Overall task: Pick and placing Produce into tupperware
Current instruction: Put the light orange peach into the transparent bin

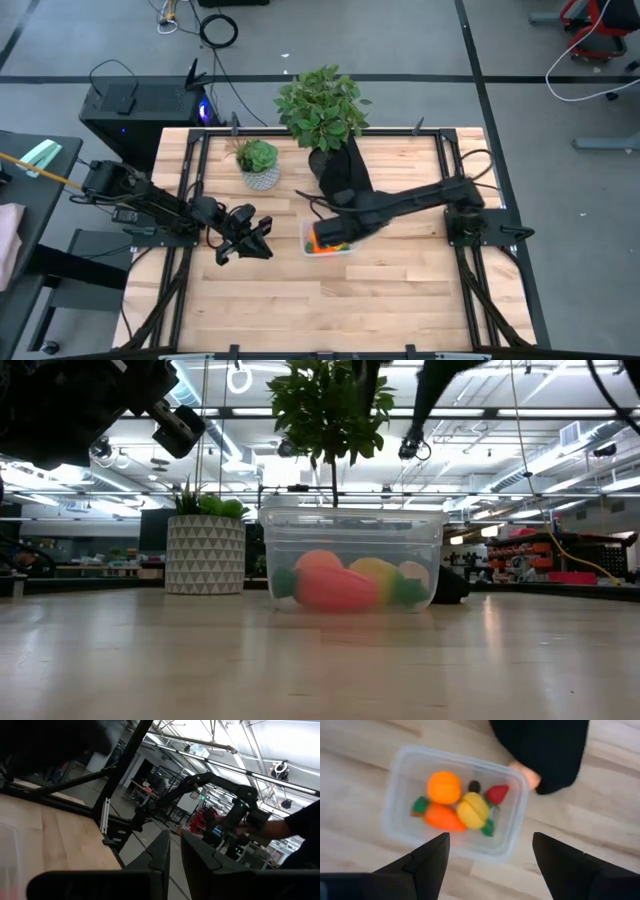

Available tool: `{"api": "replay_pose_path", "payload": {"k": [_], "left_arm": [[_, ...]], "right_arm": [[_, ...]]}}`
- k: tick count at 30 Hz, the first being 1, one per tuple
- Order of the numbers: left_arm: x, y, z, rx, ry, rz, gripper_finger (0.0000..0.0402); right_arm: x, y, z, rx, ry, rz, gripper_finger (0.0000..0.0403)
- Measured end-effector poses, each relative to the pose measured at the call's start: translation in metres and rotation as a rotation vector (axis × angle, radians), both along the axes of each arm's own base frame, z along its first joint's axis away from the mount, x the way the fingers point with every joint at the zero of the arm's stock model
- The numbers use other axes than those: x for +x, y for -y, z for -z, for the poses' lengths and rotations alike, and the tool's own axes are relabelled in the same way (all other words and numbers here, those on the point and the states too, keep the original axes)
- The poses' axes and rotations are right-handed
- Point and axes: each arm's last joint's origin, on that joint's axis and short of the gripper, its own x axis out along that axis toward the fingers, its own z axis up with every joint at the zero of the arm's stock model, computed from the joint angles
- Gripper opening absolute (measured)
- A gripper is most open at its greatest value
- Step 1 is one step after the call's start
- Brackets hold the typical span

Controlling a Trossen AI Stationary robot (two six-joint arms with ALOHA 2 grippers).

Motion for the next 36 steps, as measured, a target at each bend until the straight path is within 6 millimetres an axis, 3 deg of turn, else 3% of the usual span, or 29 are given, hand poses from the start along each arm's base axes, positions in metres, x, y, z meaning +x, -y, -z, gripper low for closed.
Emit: {"api": "replay_pose_path", "payload": {"k": [3, 6, 10, 16, 21, 28, 31, 36], "left_arm": [[0.0, 0.0, 0.0, 0.0, 0.002, 0.0, 0.0052], [0.0, 0.0, -0.001, 0.003, 0.008, -0.004, 0.0052], [0.0, -0.002, 0.0, 0.006, 0.01, -0.021, 0.0052], [0.002, -0.009, 0.0, 0.002, 0.004, -0.067, 0.0052], [0.003, -0.015, 0.0, -0.026, -0.007, -0.133, 0.0052], [0.005, -0.021, 0.0, -0.119, -0.045, -0.235, 0.0052], [0.006, -0.022, 0.0, -0.133, -0.051, -0.267, 0.0052], [0.006, -0.024, 0.0, -0.177, -0.063, -0.313, 0.0052]], "right_arm": [[-0.018, -0.021, -0.019, -0.051, 0.066, -0.073, 0.0284], [-0.036, -0.046, -0.025, -0.079, 0.081, -0.18, 0.0279], [-0.065, -0.071, -0.016, -0.056, 0.005, -0.31, 0.0276], [-0.126, -0.093, 0.016, -0.019, -0.189, -0.455, 0.0276], [-0.177, -0.084, 0.041, -0.088, -0.28, -0.494, 0.0272], [-0.229, -0.045, 0.063, -0.157, -0.32, -0.461, 0.0265], [-0.241, -0.029, 0.067, -0.156, -0.284, -0.441, 0.0265], [-0.242, -0.011, 0.069, -0.099, -0.107, -0.679, 0.0267]]}}
